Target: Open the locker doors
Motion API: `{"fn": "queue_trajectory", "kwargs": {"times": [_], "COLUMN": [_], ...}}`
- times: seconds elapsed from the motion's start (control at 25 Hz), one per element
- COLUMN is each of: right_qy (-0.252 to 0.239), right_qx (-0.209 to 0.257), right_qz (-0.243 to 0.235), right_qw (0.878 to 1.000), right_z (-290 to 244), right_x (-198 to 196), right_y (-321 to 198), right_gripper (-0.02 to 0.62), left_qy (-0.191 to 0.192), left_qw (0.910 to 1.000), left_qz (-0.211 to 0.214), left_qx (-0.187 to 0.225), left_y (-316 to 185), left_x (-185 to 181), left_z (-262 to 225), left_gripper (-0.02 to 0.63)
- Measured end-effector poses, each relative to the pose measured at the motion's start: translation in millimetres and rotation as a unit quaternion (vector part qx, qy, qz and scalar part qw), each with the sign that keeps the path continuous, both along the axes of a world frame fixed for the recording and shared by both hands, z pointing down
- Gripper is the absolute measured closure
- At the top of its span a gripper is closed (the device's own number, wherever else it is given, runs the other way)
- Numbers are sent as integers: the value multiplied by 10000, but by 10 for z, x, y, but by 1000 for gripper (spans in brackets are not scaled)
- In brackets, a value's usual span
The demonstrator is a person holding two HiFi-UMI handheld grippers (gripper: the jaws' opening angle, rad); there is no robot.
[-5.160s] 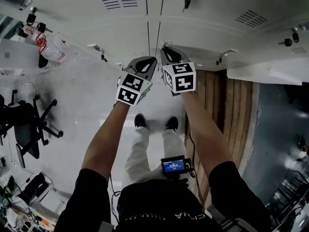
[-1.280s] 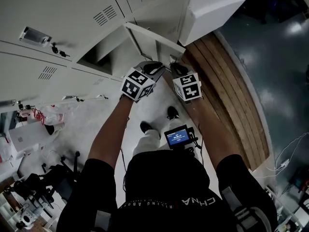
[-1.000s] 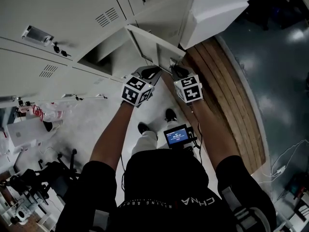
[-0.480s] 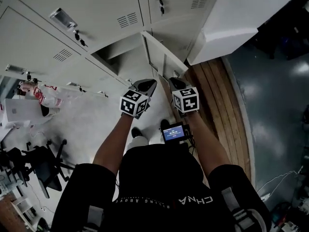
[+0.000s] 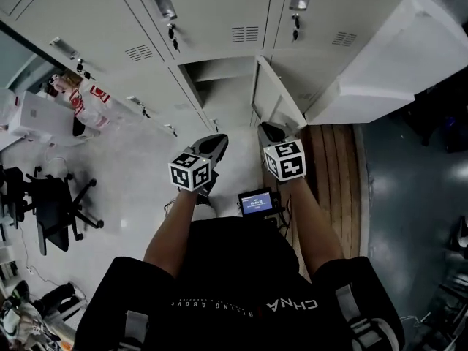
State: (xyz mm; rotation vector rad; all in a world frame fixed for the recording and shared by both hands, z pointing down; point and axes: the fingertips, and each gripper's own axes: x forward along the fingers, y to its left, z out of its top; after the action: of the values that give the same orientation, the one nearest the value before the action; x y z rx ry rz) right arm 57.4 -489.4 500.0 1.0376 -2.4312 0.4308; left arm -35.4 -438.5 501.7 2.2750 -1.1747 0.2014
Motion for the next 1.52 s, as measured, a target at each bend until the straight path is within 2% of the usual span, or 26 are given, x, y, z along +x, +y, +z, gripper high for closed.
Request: {"fn": "queue_trajectory", "kwargs": {"times": [0.08, 0.2, 0.32, 0.48, 0.64, 1.0, 1.2, 1.4, 1.52], "right_qy": [31, -7, -97, -124, -41, 166, 156, 137, 186], "right_qx": [28, 36, 14, -17, 95, 522, 592, 633, 749], "right_qz": [-71, -51, 154, 359, 568, 490, 491, 490, 476], "right_qw": [10000, 10000, 9998, 9993, 9983, 9973, 9969, 9967, 9959], "right_z": [16, 48, 29, -48, -188, -467, -564, -734, -860], "right_x": [-9, -34, 24, 126, 207, -262, -499, -455, -347], "right_y": [15, 18, 96, 416, 782, 2304, 3228, 3889, 4155], "right_gripper": [551, 551, 551, 551, 551, 551, 551, 551, 551], "left_qy": [50, -106, -197, -128, -18, 71, 133, 69, 55], "left_qw": [9998, 9995, 9997, 9999, 9999, 9985, 9979, 9933, 9914], "left_qz": [-190, -287, -150, 17, 99, 176, 149, 60, 118], "left_qx": [-16, -57, -82, -79, 135, 520, 617, 1156, 1303], "left_y": [146, 345, 529, 829, 1195, 2701, 3545, 4042, 4205], "left_x": [-104, -226, -250, -309, -399, -867, -1097, -1096, -975], "left_z": [-16, -22, -37, -85, -243, -455, -483, -683, -770], "left_gripper": [586, 586, 586, 586, 586, 586, 586, 586, 586]}}
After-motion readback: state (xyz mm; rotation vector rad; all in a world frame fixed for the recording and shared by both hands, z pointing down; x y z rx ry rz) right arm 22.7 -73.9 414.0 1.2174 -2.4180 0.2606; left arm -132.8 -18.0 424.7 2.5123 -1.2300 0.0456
